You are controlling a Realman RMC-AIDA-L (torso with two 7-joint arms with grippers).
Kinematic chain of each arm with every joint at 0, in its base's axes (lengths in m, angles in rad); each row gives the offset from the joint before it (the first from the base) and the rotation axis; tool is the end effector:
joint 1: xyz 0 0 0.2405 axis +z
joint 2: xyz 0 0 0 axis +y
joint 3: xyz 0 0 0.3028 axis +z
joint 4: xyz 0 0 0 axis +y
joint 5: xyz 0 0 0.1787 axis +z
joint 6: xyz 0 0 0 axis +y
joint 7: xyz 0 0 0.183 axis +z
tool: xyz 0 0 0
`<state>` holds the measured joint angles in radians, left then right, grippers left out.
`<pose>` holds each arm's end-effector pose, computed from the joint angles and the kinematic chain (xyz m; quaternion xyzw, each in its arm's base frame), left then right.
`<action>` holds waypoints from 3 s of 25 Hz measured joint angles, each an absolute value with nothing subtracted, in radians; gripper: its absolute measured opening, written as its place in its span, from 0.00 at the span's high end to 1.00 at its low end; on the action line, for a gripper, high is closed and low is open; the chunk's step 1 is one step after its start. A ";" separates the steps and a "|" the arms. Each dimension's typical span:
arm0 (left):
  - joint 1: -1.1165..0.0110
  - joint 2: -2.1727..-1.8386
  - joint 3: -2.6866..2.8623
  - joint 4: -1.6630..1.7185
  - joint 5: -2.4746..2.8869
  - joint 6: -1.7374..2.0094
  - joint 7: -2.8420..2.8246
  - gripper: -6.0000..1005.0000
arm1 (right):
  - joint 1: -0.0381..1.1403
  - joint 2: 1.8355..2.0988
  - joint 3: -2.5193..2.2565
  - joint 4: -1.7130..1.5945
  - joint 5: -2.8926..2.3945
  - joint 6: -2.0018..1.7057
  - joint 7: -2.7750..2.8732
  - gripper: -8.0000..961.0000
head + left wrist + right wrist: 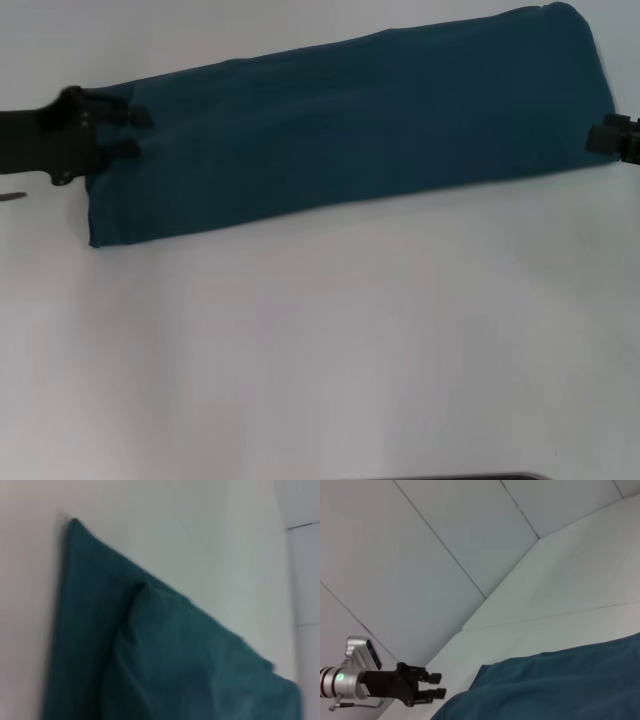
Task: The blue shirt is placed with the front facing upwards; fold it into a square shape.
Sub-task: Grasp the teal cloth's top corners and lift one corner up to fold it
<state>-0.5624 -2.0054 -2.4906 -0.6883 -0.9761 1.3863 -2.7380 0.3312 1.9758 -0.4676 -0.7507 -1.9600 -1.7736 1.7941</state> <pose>-0.3096 0.3761 -0.0238 -0.6072 -0.7550 -0.2282 0.0963 0.3264 0.2912 0.0319 -0.8314 0.4304 0.3177 0.1502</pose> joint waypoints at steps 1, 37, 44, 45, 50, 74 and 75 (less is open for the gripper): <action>-0.576 -2.006 -2.483 -0.674 -0.947 1.355 -2.751 0.56 | 0.332 1.976 -0.467 -0.750 -1.960 -1.771 1.795 0.03; -0.603 -2.081 -2.420 -0.719 -0.810 1.108 -2.798 0.56 | 0.367 1.975 -0.441 -0.739 -1.957 -1.759 1.847 0.03; -0.596 -2.038 -2.426 -0.729 -0.804 1.167 -2.817 0.56 | 0.368 1.975 -0.440 -0.739 -1.957 -1.757 1.859 0.03; -0.596 -2.038 -2.426 -0.729 -0.804 1.167 -2.817 0.56 | 0.368 1.975 -0.440 -0.739 -1.958 -1.756 1.860 0.03; -0.568 -2.048 -2.438 -0.806 -0.816 1.265 -2.804 0.56 | 0.367 1.978 -0.442 -0.739 -1.958 -1.756 1.861 0.03; -0.594 -2.107 -2.427 -0.732 -0.802 1.067 -2.802 0.56 | 0.367 1.977 -0.448 -0.712 -1.957 -1.730 1.859 0.03; -0.595 -2.105 -2.429 -0.735 -0.802 1.073 -2.802 0.56 | 0.367 1.977 -0.449 -0.712 -1.957 -1.728 1.859 0.03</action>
<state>-0.5955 -2.1052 -2.4288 -0.7350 -0.8020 1.0730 -2.8023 0.3673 1.9771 -0.4491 -0.7118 -1.9575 -1.7284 1.8591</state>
